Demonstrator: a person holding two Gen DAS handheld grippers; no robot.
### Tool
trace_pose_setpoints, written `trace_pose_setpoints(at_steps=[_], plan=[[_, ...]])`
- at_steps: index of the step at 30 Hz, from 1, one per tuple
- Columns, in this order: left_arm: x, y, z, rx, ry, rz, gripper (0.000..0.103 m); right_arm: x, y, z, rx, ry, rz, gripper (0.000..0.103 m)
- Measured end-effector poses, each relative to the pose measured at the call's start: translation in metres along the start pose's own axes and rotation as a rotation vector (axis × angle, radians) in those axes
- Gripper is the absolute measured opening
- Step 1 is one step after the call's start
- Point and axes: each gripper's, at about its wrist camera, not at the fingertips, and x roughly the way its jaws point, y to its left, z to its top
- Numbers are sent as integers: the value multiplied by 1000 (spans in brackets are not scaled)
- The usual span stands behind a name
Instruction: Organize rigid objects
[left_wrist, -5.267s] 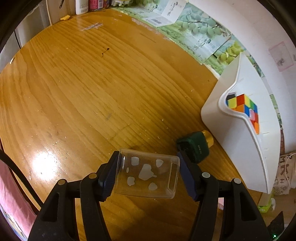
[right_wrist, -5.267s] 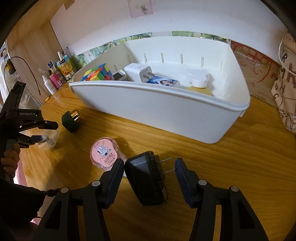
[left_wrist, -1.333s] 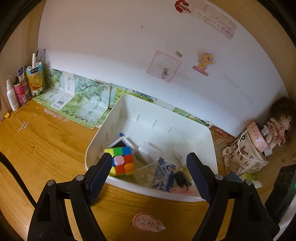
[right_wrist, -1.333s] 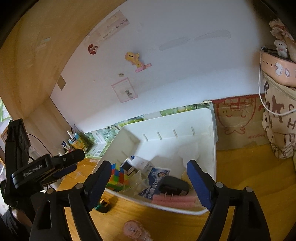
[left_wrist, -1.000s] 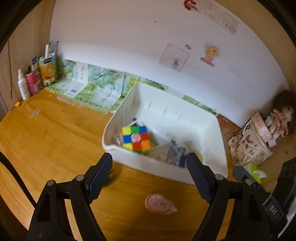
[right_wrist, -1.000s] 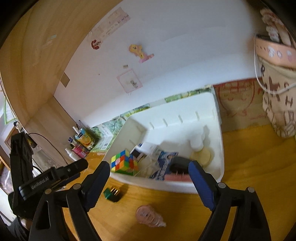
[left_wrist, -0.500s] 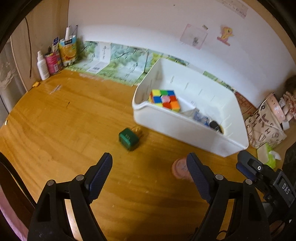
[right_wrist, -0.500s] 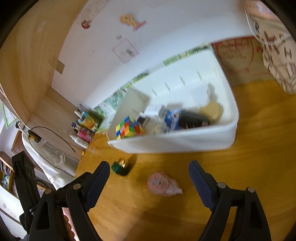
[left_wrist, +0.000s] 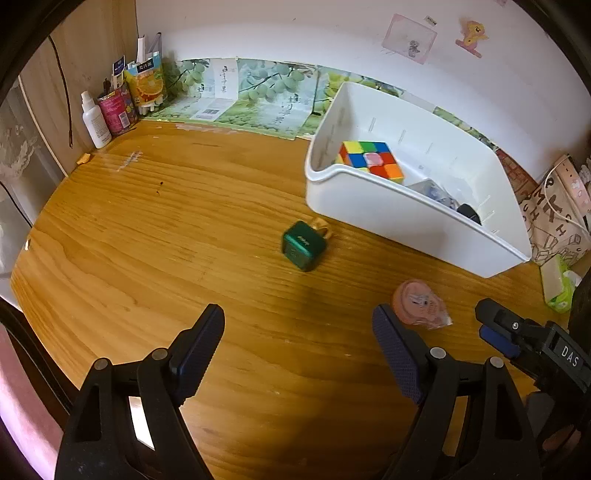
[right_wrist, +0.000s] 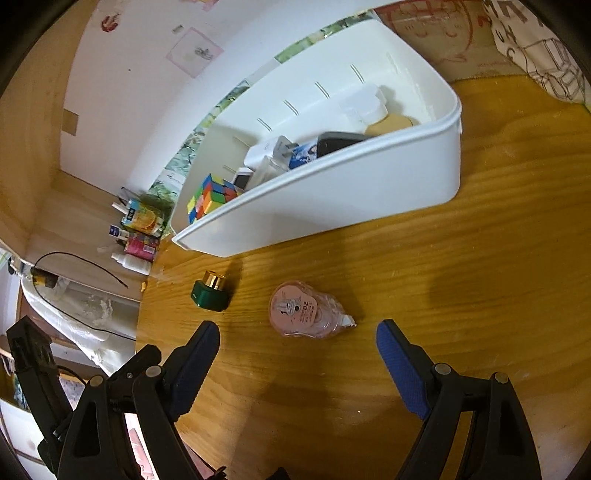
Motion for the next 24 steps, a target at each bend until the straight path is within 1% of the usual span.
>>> trace_pose_setpoints(at_steps=[6,11,14,16,19,21,24], plan=[[3,19,9,34,18,12,85,15,9,-5,34,1,-48,87],[7,30,22,80,28,-8,85,25,21,-9,55,-14,-98,87],[15,33,28,124,53,-26,85,31,28,-12,62,-23,-138,87],[19,34,31,148,67,-35,85,34,32,-14,64,-34,-173,87],[28,35,39,195,92,-60,85,40,44,-18,31,-65,-267,87],[34,33,44,236,113,-79,85,44,49,-20,19,-77,-313,87],[43,27,50,301,139,-99,85,52,52,-22,26,-86,-361,87]])
